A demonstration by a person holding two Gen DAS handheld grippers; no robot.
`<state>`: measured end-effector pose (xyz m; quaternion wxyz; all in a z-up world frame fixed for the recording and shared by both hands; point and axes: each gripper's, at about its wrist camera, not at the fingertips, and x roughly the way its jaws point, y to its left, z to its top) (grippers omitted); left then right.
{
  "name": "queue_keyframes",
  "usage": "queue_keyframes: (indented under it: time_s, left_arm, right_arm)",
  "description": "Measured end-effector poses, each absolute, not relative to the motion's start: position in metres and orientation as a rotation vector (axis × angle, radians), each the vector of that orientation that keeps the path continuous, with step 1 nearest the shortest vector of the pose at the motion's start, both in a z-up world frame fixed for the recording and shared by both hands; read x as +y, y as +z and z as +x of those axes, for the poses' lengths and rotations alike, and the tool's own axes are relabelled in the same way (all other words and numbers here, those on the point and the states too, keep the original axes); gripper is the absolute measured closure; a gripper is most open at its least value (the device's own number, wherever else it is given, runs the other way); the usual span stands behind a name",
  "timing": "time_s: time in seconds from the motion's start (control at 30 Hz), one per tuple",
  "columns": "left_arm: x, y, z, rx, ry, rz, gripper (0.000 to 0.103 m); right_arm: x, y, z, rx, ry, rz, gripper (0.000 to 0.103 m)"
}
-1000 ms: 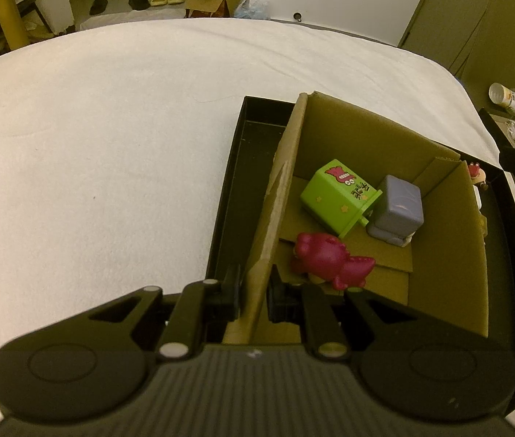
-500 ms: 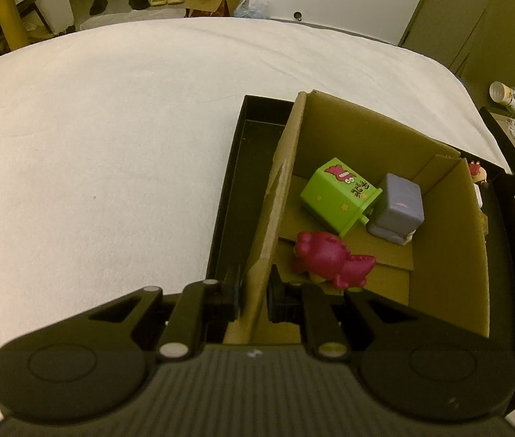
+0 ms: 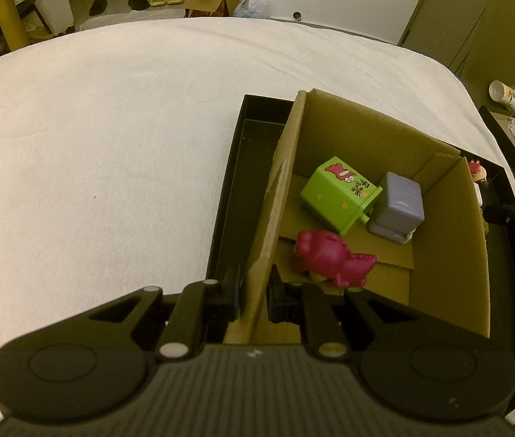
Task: Organize rigid objects
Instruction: 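Move the right gripper to the red figure with white cable and grasp it, then lift the red figure and cable bundle with the right gripper toward the box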
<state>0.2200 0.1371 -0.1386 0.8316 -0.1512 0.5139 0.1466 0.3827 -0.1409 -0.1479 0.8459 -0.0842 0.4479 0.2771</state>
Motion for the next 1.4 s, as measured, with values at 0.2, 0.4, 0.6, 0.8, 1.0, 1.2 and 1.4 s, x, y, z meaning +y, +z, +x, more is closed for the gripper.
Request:
queue_keyframes:
  time_s: [0.2,0.4,0.6,0.8,1.0,1.2,1.4]
  left_arm:
    - [0.137,-0.139,0.22,1.09,0.308,-0.321,0.09]
    - [0.137,-0.14,0.219,1.09,0.307,-0.322,0.09]
    - [0.138,-0.14,0.22,1.09,0.308,-0.325,0.09]
    - [0.138,-0.14,0.22,1.088,0.304,-0.33,0.09]
    - [0.141,-0.141,0.219,1.087,0.3,-0.336,0.09]
    - [0.141,-0.141,0.218,1.086,0.298,-0.338,0.09]
    - [0.141,-0.141,0.218,1.089,0.302,-0.335,0.09]
  right_arm:
    - [-0.149,-0.163,0.386,0.984,0.557,-0.113,0.054]
    - [-0.134,-0.172,0.386,0.983,0.555,-0.154,0.045]
    - [-0.125,-0.172,0.389,0.992,0.53,-0.128,0.039]
    - [-0.116,-0.18,0.394,1.003,0.47,-0.104,0.033]
    - [-0.111,-0.188,0.396,1.022,0.416,-0.089,0.033]
    - [-0.107,-0.191,0.395,1.011,0.362,-0.128,0.033]
    - [-0.103,-0.188,0.389,1.028,0.344,-0.172,0.043]
